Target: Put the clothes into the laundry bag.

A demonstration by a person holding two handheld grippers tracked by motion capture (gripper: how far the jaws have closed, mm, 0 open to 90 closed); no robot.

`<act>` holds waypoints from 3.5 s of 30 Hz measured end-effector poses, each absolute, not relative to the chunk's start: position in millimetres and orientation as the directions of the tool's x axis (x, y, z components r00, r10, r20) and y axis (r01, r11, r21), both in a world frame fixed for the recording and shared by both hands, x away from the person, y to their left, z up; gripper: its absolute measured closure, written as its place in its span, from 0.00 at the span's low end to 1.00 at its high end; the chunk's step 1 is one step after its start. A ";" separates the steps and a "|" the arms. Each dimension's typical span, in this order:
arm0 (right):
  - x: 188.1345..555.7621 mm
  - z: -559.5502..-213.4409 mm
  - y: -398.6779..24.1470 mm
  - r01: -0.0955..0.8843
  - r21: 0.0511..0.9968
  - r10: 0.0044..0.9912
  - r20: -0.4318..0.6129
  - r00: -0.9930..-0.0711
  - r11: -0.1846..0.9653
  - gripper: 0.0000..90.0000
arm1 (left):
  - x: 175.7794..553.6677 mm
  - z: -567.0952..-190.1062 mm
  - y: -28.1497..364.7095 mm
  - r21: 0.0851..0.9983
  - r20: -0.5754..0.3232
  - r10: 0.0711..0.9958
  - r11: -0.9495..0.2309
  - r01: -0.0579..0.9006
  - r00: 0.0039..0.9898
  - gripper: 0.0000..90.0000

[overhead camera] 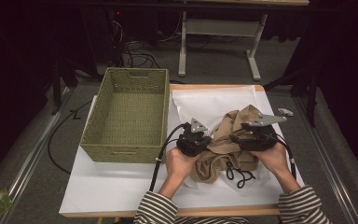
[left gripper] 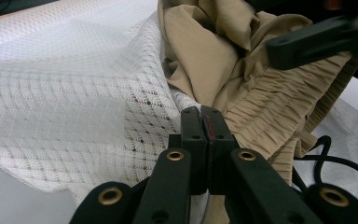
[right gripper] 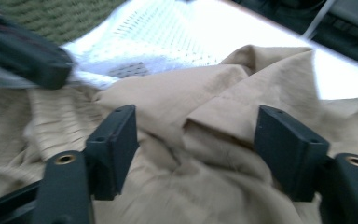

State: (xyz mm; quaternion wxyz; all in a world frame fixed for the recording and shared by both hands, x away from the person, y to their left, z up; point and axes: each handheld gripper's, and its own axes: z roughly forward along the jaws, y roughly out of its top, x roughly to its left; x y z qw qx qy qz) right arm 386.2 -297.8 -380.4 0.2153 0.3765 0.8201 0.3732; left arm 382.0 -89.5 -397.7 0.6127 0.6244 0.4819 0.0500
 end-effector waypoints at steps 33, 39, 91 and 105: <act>328.8 -396.8 -277.5 0.293 0.746 0.567 -0.137 -0.812 0.599 0.96 | 394.4 -381.2 -94.4 0.811 -0.539 0.669 0.249 0.530 0.511 0.99; 336.4 -413.3 -257.5 0.322 0.710 0.553 -0.114 -0.826 0.627 0.96 | 386.9 -368.3 -95.7 0.797 -0.576 0.613 0.273 0.540 0.540 0.99; 399.2 -416.5 -312.4 0.530 0.763 0.825 -0.007 -0.566 0.370 0.55 | 379.3 -378.4 -93.5 0.806 -0.558 0.617 0.242 0.540 0.555 0.99; 346.4 -395.3 -300.4 0.286 0.854 0.642 -0.071 -0.764 0.435 0.97 | 393.0 -370.5 -94.1 0.800 -0.561 0.649 0.266 0.538 0.514 0.99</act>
